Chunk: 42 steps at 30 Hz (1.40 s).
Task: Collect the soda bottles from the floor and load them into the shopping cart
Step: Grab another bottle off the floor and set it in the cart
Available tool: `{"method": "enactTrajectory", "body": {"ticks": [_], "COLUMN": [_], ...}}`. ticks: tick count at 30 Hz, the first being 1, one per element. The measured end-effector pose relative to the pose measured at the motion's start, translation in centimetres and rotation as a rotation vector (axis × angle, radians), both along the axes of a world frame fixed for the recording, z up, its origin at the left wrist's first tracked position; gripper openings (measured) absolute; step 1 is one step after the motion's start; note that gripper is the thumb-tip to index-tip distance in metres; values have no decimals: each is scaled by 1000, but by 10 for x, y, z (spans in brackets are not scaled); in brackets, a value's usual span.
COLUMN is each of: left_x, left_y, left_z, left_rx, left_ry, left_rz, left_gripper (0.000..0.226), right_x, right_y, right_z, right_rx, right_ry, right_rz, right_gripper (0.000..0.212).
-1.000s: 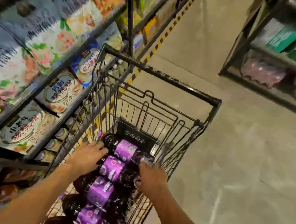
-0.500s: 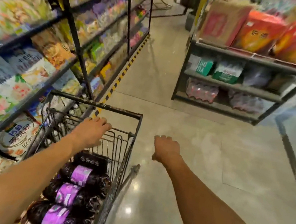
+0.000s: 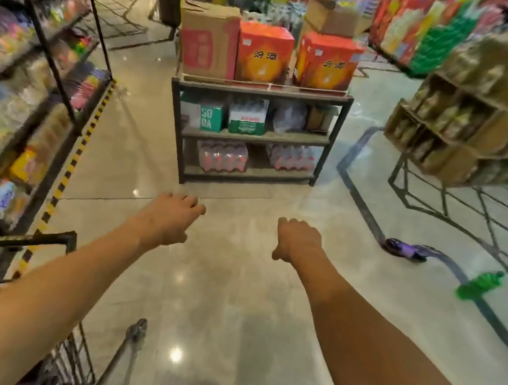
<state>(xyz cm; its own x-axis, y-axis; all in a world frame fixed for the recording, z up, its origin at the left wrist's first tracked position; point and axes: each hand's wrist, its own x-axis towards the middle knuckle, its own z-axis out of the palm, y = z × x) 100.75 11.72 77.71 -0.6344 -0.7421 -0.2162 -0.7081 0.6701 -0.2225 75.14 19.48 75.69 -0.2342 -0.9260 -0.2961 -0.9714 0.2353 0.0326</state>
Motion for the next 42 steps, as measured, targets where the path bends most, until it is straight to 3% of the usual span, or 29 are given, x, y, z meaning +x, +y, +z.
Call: {"method": "enactTrajectory", "body": {"ticks": [10,21,31,42], "left_x": [-212,-365,-467,-619], "left_y": [-40,-84,-99,-117], "left_z": [8,24,5,2], "left_rx": [20,-37,55,22], "left_ry": [76,130,52,53], "left_rz": [-320,-647,-747,-825], "left_gripper": [70,71,70,67], "right_x": [-159,-235,-297,-449], "right_y": [39,59,63,62], "right_z": [26,51,36,17], "right_rx": [-16,-36,1,0], "right_ry": [47,90,35,-63], "right_rz": [-384,-714,-850,-885], "right_gripper": [66,72,71,73]}}
